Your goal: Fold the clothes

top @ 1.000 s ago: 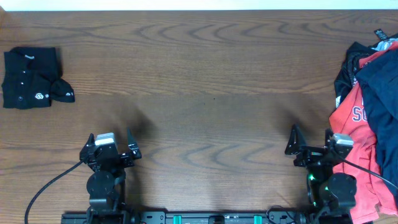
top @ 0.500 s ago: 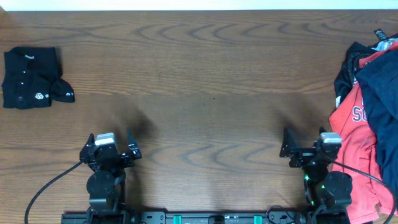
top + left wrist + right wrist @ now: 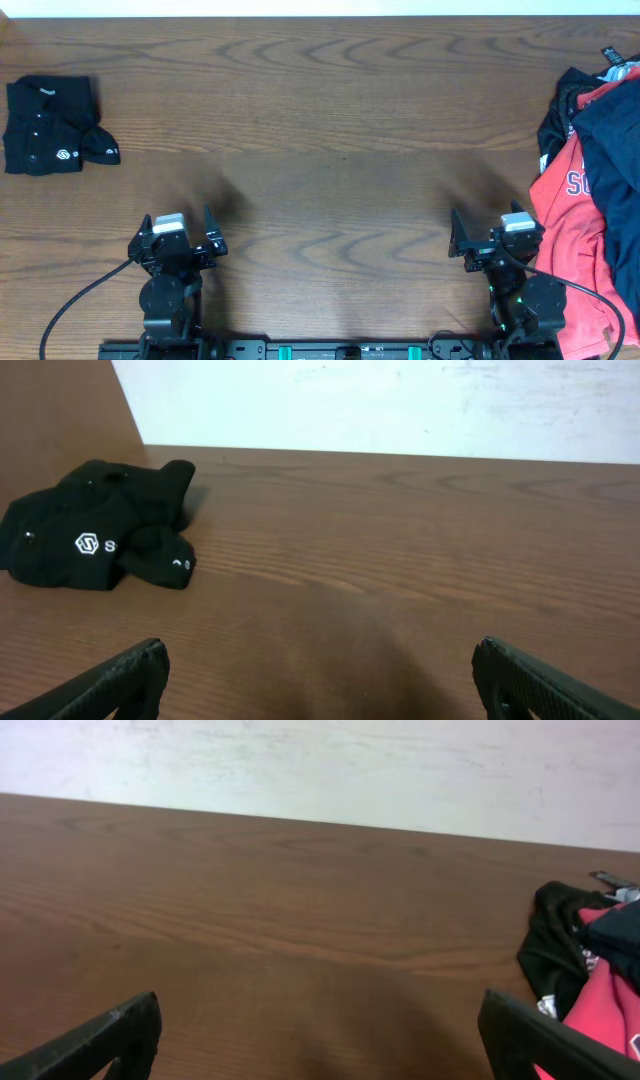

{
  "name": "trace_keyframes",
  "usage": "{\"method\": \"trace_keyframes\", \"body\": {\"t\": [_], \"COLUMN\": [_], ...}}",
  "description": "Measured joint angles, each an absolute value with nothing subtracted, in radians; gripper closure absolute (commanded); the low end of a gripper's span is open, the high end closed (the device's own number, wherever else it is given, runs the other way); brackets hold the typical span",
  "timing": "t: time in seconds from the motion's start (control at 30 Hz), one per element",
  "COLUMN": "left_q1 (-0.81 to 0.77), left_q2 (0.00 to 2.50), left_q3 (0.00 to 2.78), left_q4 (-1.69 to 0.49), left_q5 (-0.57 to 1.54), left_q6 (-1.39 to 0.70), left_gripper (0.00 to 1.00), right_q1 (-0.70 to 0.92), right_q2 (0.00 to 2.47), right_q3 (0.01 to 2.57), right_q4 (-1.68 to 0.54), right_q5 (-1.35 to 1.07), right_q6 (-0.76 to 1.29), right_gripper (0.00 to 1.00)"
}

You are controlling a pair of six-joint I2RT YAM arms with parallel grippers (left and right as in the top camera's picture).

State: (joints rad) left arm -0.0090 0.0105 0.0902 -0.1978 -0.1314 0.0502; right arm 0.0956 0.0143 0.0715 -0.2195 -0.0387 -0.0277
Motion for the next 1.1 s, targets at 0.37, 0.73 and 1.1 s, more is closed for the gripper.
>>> {"method": "trace_keyframes", "body": {"t": [0.37,0.73,1.1], "left_q1": [-0.009,-0.009,-0.009], "left_q2": [0.01,0.01,0.01], "left_q3": [0.09,0.09,0.09], "left_q4": [-0.197,-0.197,-0.198], "left_q5": [-0.132,-0.132,-0.132], "left_q6": [0.05,0.05,0.05], "left_gripper": [0.02,0.02,0.02], "right_q1": [0.096,0.096,0.096], "right_q2": [0.014,0.014,0.014], "right_q3": [0.072,0.072,0.072], "right_q4": [-0.22,-0.22,-0.22], "right_q5": [-0.047,-0.049,-0.049], "right_q6": [-0.06,-0.063,-0.063], "right_gripper": [0.01,0.01,0.01]}}
